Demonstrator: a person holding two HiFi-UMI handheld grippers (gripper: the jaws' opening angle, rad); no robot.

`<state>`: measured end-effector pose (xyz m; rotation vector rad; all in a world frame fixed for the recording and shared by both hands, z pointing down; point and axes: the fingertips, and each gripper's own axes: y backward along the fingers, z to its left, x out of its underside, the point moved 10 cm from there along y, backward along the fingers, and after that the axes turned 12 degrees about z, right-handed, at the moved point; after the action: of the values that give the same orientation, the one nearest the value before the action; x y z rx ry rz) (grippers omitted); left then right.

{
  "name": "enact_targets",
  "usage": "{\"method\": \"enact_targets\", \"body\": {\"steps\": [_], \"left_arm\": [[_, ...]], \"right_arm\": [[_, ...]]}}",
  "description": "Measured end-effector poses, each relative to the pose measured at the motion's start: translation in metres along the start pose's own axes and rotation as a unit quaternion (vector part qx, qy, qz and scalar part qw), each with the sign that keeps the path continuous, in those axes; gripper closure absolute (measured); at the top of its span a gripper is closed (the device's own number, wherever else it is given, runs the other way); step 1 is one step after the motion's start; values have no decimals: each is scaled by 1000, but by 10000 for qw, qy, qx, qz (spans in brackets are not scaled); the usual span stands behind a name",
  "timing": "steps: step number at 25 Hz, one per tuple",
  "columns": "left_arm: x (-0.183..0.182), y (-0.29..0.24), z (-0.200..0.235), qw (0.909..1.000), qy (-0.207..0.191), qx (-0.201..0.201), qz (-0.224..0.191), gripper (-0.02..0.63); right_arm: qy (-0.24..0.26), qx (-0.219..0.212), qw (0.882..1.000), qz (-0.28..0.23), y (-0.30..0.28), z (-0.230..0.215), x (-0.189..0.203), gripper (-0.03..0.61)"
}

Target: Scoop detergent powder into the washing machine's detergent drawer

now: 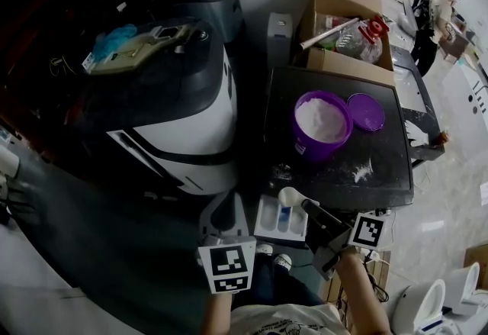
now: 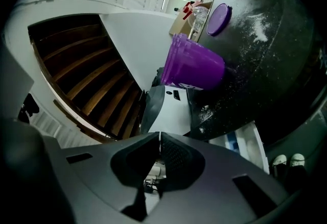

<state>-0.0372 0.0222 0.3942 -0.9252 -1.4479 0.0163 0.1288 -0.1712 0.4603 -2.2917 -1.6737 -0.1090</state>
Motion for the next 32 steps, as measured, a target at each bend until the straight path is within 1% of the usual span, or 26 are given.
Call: {"method": "enact_targets", "body": {"steps": [5,11,14,15,18,24,27,28,30,32], "left_arm": [[4,-2,7,10000,-63,61,35,612],[12,-8,17,9996,-144,200,116,612],[18,-11,22,9993,-165,264,192,612],[20,-12,23,9992,-167,284,216,612],[25,-14,25,9989,-190,334,282,612],[34,-16,30,9983,-201,413,348,612],[38,-17,31,9981,-194,441,390,612],[39,-18,32,9980,-193,447,404,612],[41,-18,33,9978,-190,461,426,612],[43,-19,33,9978,-187,474,432,612]], "right_arm": [[-11,189,9998,92,-6,-5,13,558],[46,565,9983,118,-13,-11,25,558],[-68,577,9983,41,-18,-13,30,558],[-105,634,9979,8,-19,-14,32,558],[-150,976,9951,-27,-18,-16,37,558],[-48,1110,9938,-30,-22,-23,45,558],[-114,1353,9907,-24,-24,-24,50,558],[-80,1409,9900,-10,-25,-25,51,558],[145,1438,9895,39,-29,-25,51,558],[357,1559,9871,90,-32,-27,52,558]]}}
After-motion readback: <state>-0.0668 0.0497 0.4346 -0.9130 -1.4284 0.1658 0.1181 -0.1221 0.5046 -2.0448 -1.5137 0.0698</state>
